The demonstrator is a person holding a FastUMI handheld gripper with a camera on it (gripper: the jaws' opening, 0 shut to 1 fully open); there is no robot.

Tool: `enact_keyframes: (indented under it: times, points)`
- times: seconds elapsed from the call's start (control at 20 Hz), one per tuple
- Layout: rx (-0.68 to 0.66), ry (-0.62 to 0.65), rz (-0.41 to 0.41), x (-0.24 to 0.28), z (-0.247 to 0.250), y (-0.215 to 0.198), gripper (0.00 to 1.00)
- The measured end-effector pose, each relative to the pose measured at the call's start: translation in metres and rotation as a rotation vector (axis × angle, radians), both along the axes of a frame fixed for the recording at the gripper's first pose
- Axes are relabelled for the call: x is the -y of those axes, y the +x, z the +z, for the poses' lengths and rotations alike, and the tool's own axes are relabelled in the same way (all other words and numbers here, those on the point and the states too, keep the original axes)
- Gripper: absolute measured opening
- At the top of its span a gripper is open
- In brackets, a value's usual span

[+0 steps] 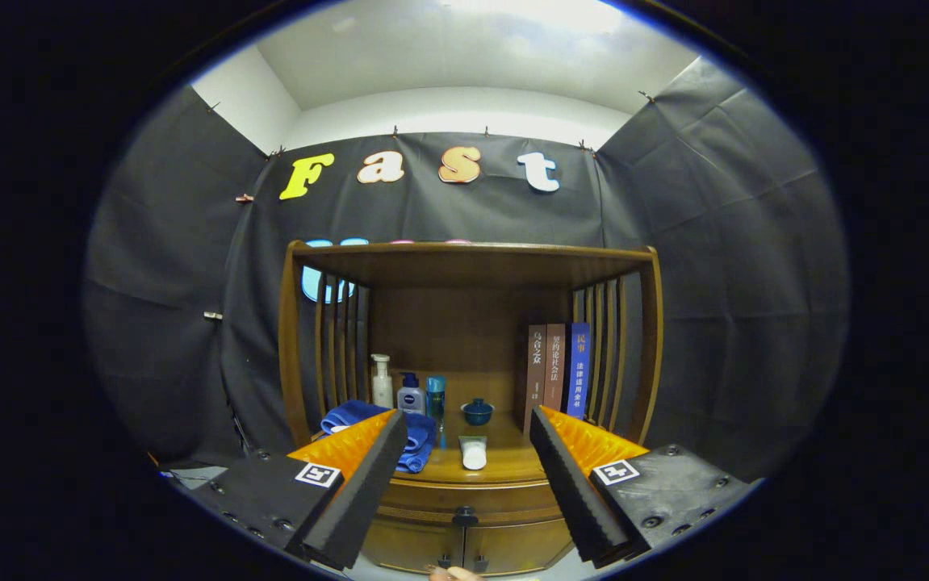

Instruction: Pull open the drawer, take out the items inside it, and place them on the countertop above the cabinet.

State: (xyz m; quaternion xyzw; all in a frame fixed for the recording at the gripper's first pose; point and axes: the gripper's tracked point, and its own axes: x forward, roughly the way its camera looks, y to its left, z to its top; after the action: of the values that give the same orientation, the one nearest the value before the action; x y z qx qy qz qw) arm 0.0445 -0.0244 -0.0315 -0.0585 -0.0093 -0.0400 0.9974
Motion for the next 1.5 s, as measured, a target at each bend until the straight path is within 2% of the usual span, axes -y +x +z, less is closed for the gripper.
enact_keyframes:
  times: [0.4, 1.5]
  points:
    - [0.010, 0.011, 0.022, -0.011, 0.011, -0.025, 0.98]
    - [-0.003, 0.018, 0.020, -0.002, 0.011, -0.022, 0.98]
